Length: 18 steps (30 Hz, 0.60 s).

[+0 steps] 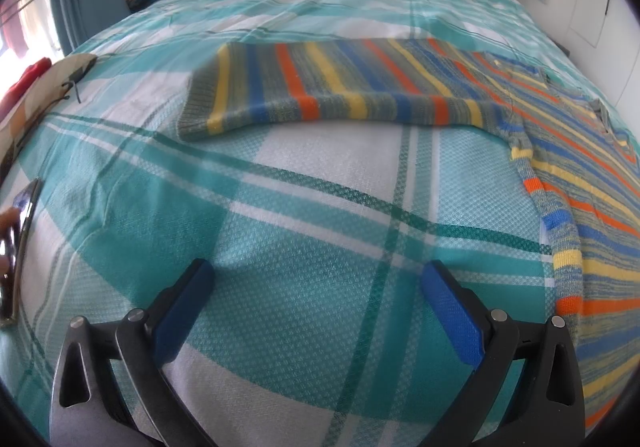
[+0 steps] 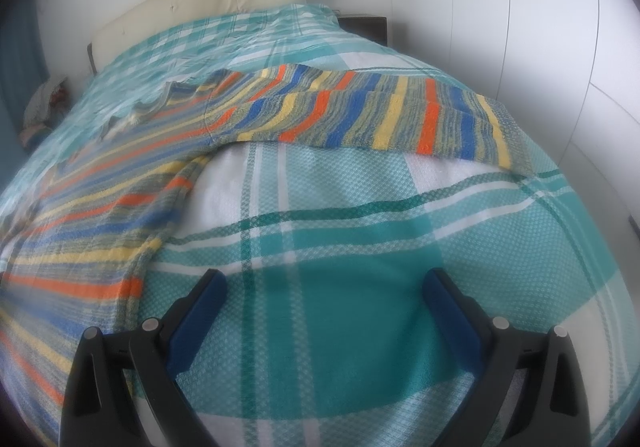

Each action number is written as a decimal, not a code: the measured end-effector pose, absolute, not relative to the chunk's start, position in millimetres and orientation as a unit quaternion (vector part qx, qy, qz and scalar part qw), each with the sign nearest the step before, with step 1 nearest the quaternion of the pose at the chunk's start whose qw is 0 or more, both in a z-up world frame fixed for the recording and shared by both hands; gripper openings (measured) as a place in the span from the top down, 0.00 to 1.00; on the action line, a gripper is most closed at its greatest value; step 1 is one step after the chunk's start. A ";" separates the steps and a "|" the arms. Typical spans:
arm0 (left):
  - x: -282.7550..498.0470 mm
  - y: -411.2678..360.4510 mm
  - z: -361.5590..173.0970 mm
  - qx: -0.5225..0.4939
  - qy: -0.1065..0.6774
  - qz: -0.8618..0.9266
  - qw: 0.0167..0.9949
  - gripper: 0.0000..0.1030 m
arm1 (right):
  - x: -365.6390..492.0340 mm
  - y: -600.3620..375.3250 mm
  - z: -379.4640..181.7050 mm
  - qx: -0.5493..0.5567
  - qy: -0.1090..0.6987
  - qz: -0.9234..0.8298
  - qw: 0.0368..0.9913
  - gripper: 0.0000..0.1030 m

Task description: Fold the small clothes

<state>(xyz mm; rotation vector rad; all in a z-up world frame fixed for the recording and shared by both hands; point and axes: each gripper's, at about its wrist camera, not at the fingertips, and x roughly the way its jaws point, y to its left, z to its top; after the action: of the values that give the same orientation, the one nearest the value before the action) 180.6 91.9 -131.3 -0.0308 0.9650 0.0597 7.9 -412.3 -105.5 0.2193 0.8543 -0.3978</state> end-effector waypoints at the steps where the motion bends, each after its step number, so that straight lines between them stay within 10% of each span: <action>1: 180.6 91.8 -131.4 -0.015 0.464 0.029 0.885 0.00 | 8.0 -412.3 -105.7 0.105 0.411 -0.191 0.885 0.05; 18: 180.6 91.9 -131.7 -0.015 0.464 0.029 0.885 0.00 | 9.9 -412.1 -106.6 0.102 0.415 -0.194 0.883 0.04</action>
<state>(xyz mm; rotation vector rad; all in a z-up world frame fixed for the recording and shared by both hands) 180.6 91.9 -131.7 -0.0306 0.9649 0.0596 9.9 -412.1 -106.6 0.2120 0.8635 -0.4046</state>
